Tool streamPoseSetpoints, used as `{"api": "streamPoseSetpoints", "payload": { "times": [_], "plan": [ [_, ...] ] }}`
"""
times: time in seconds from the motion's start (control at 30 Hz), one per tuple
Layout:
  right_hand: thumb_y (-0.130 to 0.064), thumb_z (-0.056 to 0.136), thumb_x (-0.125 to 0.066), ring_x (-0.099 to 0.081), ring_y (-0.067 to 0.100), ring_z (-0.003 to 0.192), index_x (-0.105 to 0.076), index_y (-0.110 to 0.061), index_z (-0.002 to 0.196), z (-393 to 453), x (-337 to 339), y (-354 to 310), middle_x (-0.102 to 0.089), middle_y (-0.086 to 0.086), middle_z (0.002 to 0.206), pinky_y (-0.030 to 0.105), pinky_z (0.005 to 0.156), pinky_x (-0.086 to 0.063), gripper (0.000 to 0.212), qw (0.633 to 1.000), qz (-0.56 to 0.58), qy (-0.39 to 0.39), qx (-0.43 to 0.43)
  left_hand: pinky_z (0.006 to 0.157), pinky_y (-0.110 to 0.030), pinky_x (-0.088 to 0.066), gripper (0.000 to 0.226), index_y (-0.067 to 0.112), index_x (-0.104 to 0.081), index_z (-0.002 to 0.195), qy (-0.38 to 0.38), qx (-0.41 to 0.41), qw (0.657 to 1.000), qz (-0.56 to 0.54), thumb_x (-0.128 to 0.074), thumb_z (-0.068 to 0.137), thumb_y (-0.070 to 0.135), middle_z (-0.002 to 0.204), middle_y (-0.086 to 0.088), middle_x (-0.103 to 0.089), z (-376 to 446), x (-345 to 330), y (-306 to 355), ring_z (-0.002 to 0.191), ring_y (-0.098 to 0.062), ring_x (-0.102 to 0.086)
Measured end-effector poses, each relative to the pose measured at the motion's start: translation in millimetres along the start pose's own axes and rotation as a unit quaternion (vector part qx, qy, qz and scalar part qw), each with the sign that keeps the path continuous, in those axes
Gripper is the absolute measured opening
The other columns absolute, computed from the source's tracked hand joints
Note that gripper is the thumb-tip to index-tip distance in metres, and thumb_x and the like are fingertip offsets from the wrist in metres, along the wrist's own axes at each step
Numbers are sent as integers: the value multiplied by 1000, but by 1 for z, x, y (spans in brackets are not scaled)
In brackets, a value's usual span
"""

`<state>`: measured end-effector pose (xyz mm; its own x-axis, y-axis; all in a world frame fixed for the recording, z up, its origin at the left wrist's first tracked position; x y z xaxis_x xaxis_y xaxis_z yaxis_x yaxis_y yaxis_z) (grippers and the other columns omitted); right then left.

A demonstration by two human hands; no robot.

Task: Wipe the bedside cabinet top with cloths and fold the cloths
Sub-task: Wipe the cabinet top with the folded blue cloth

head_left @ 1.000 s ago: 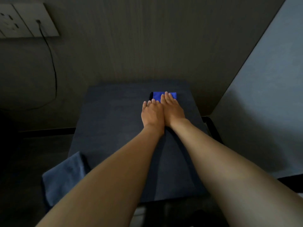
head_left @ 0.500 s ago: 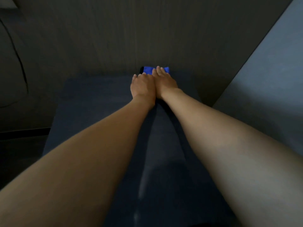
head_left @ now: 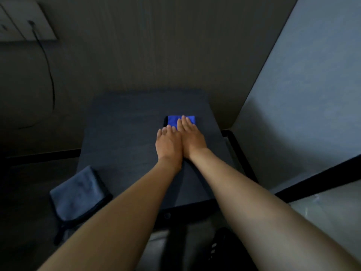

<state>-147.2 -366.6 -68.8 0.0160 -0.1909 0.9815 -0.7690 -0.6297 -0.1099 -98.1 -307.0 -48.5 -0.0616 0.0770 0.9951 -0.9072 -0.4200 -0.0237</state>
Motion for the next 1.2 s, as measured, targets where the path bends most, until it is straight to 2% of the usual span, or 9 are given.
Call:
{"api": "streamPoseSetpoints", "payload": {
  "times": [0.2,0.37,0.53,0.7,0.87,0.97,1.07,1.13,1.2],
  "plan": [
    [-29,104,-29,8,26,151,4,-3,154,-89,-15,-2,9,15,163,39,124,-5,65,1000,-10,-11,14,115,-36,-26,43,7,-38,143,-27,-4,1000,-14,-39,101,15,144,-11,-44,-82,1,19,135,-23,-39],
    [-29,105,-31,6,27,151,2,-3,155,-141,-25,1,5,15,163,39,124,-4,65,999,-27,9,15,109,-33,-39,45,3,-36,143,-55,-4,998,-35,-44,101,14,148,-14,-41,-132,14,34,139,-24,-37],
    [-27,104,-36,5,23,151,1,-6,155,-178,-25,14,5,12,164,35,121,-1,66,999,-7,45,9,102,-31,-46,49,1,-31,146,-75,-16,996,-36,-46,101,12,152,-15,-35,-159,26,56,142,-24,-34],
    [-29,105,-37,4,22,151,0,-7,155,-198,-23,40,3,11,164,35,121,-2,66,998,-6,61,1,103,-33,-46,59,4,-25,149,-85,-48,995,-27,-52,97,9,154,-16,-31,-169,33,85,141,-26,-34],
    [-27,104,-37,5,22,151,2,-6,155,-210,-21,68,5,11,164,34,122,-4,67,998,-10,61,-16,105,-35,-45,58,3,-28,148,-98,-71,991,-55,-54,96,7,155,-17,-30,-171,37,111,142,-27,-33],
    [-26,103,-43,4,20,151,2,-7,155,-217,-18,81,5,9,164,33,123,-9,72,998,32,51,-30,107,-36,-42,62,4,-25,149,-111,-78,988,-67,-56,96,7,155,-18,-29,-171,40,125,143,-29,-30],
    [-27,100,-49,-3,15,151,-1,-9,156,-228,-13,88,3,4,165,30,119,-23,76,990,120,55,-56,110,-37,-40,69,6,-20,151,-122,-104,986,-54,-58,94,8,155,-18,-27,-171,42,134,143,-30,-29],
    [-27,99,-52,-10,16,151,-4,-9,155,-236,-9,86,0,3,165,33,116,-32,76,985,148,59,-65,105,-36,-44,70,8,-23,151,-117,-120,985,-39,-61,92,7,152,-18,-34,-172,45,134,139,-29,-37],
    [-26,98,-55,-21,18,148,-6,-11,155,-243,-8,81,-4,4,164,34,111,-37,78,978,175,67,-87,98,-35,-50,61,8,-33,146,-109,-133,985,-30,-61,92,7,142,-16,-48,-173,49,130,129,-27,-49]
  ]
}}
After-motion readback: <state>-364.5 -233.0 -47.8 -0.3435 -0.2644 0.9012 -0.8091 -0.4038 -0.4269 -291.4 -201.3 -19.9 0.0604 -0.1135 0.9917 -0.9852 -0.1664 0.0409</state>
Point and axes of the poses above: each hand's wrist, its own z-axis towards the middle knuckle, its own x-axis out of the back of the hand, y = z × x, the point moved 4 cm from there along z, towards the middle knuckle
